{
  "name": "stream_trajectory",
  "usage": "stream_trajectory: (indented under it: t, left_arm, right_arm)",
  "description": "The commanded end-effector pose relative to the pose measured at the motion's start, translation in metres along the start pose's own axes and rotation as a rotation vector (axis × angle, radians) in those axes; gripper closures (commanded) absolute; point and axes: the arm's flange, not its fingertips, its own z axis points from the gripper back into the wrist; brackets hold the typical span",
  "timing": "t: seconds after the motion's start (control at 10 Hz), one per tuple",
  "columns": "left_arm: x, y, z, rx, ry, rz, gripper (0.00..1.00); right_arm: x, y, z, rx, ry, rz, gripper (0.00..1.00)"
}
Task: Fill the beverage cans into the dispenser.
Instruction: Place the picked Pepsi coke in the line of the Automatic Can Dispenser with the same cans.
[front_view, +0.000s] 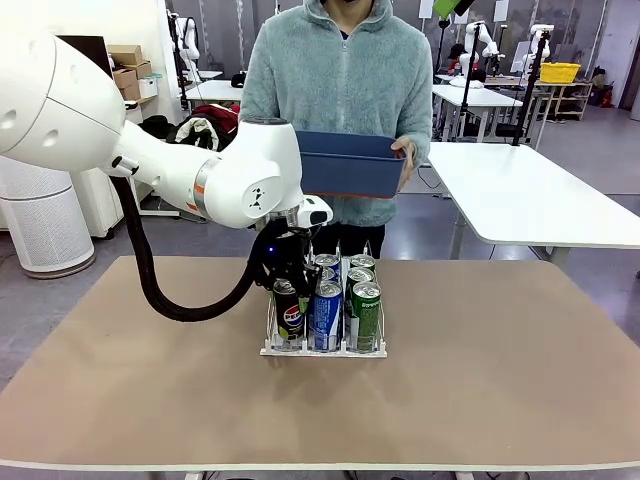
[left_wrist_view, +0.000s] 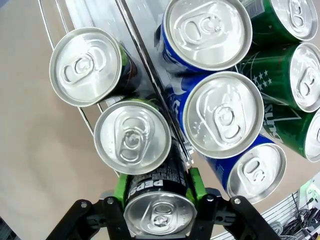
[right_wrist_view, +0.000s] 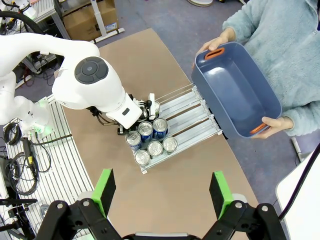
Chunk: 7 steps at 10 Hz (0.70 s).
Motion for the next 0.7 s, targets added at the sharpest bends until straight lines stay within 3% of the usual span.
stream_trajectory:
  t: [0.0,0.3,0.4,0.5,0.6]
  left_arm:
    - [0.0004,0.0003,-0.0001,-0.001,-0.006,0.012,0.42]
    - [0.0004,0.0003,-0.0001,-0.001,-0.006,0.012,0.42]
    - [0.0003,0.0012,0.0002,0.000,0.000,0.005,0.25]
    - [0.0002,0.0027,0.0029,-0.012,-0.002,0.024,0.23]
    - [-0.0001,0.0029,0.0050,-0.013,-0.005,0.028,0.06]
  right_arm:
    - [-0.0005,0.0005,-0.0004,0.001,0.000,-0.001,0.00]
    - [-0.0005,0.0005,-0.0004,0.001,0.000,-0.001,0.00]
    - [-0.0005,0.0005,-0.0004,0.001,0.000,-0.001,0.00]
    - [-0.0005,0.0005,-0.0004,0.001,0.000,-0.001,0.00]
    - [-0.0005,0.0005,-0.0004,0.001,0.000,-0.001,0.00]
